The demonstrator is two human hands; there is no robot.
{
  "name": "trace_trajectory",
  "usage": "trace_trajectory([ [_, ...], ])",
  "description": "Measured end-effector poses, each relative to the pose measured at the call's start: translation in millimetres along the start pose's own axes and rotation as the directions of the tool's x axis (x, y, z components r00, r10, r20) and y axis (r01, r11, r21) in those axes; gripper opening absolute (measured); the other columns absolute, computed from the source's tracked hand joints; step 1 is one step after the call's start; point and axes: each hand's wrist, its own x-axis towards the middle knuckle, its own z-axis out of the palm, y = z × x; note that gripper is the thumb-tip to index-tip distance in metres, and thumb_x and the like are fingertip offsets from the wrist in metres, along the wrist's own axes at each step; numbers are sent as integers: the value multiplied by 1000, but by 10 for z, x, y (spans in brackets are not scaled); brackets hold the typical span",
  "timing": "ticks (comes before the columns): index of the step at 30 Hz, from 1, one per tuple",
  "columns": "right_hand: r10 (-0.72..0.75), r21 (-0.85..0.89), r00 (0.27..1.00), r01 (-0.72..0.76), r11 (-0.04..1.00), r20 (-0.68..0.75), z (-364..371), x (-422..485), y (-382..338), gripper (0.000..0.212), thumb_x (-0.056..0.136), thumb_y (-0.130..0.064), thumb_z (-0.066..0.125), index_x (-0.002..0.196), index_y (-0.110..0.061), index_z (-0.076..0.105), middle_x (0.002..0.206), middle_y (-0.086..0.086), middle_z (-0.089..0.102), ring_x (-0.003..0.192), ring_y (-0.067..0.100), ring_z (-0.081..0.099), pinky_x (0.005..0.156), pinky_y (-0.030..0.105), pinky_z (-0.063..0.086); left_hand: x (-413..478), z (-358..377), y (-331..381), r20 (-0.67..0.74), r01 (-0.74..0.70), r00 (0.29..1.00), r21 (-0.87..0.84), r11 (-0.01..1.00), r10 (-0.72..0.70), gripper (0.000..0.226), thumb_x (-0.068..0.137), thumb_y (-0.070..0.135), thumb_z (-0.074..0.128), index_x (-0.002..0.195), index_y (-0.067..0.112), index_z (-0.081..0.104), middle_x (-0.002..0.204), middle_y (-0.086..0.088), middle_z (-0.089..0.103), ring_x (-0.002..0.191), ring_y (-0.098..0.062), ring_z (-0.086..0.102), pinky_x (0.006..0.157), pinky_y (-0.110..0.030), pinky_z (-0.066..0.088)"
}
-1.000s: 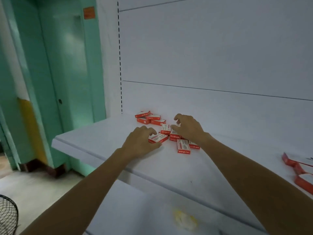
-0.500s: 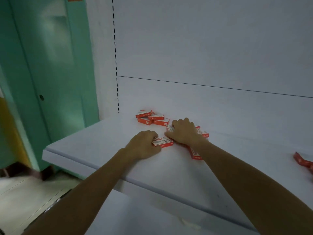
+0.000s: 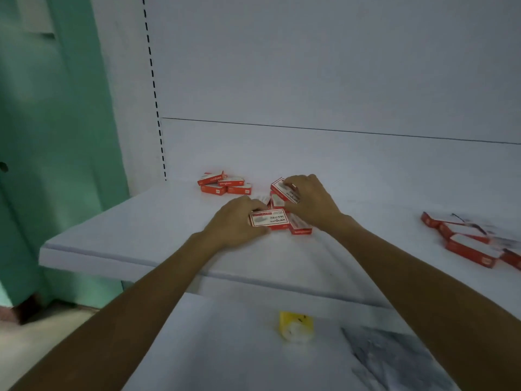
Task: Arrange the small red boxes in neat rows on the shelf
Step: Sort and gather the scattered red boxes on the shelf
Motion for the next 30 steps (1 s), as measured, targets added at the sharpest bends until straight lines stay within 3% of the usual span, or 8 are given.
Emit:
trace_trajectory([
  [5, 195, -102, 981, -195, 975, -11, -575, -538, 482, 42, 80, -20, 63, 120, -15, 54, 113, 9, 60, 98, 22, 49, 75, 28, 39, 123, 228, 647, 62, -170, 984, 12, 985, 169, 48, 79, 39, 66, 123, 23, 55, 122, -3, 57, 111, -20, 51, 84, -25, 35],
  [8, 287, -165, 957, -291, 942, -50, -1019, -920, 790, 41, 79, -19, 63, 120, -17, 54, 114, 8, 60, 102, 23, 50, 79, 33, 42, 265, 434, 1178, 79, -254, 965, 17, 967, 252, 44, 81, 37, 65, 123, 24, 55, 119, -4, 58, 108, -21, 51, 79, -26, 36],
  [13, 394, -246, 912, -410, 878, -112, -1880, -1669, 1391, 39, 81, -20, 62, 120, -18, 55, 115, 7, 59, 105, 23, 49, 83, 34, 41, 416, 909, 2180, 109, -361, 924, -74, 929, 368, 46, 82, 30, 65, 126, 20, 54, 116, -8, 57, 107, -25, 50, 88, -37, 45],
  [18, 460, -321, 875, -483, 815, -148, -2723, -2542, 2001, 39, 81, -16, 61, 120, -16, 57, 114, 9, 60, 102, 24, 50, 80, 30, 39, 468, 1470, 3265, 117, -387, 901, -217, 896, 417, 43, 82, 25, 65, 123, 16, 56, 118, -11, 57, 110, -27, 52, 93, -34, 42],
  [23, 515, -371, 836, -546, 751, -189, -3451, -3261, 2518, 37, 80, -18, 62, 117, -17, 59, 112, 8, 61, 99, 23, 52, 81, 30, 41, 533, 2002, 4203, 117, -400, 893, -235, 886, 435, 45, 85, 29, 62, 127, 16, 52, 121, -10, 56, 113, -25, 49, 92, -30, 37],
  [27, 570, -403, 801, -590, 700, -183, -3753, -3610, 2819, 37, 80, -17, 62, 117, -17, 59, 110, 8, 61, 92, 18, 49, 80, 31, 47, 532, 2283, 4767, 140, -430, 867, -274, 860, 478, 43, 85, 29, 62, 125, 17, 54, 127, -8, 56, 114, -24, 52, 92, -32, 41],
  [30, 577, -381, 790, -608, 696, -208, -3852, -3723, 3017, 37, 80, -16, 61, 117, -17, 59, 108, 7, 60, 90, 16, 47, 76, 27, 43, 620, 2423, 5007, 136, -453, 855, -275, 848, 501, 44, 85, 28, 62, 126, 15, 54, 131, -6, 54, 117, -23, 51, 97, -36, 43],
])
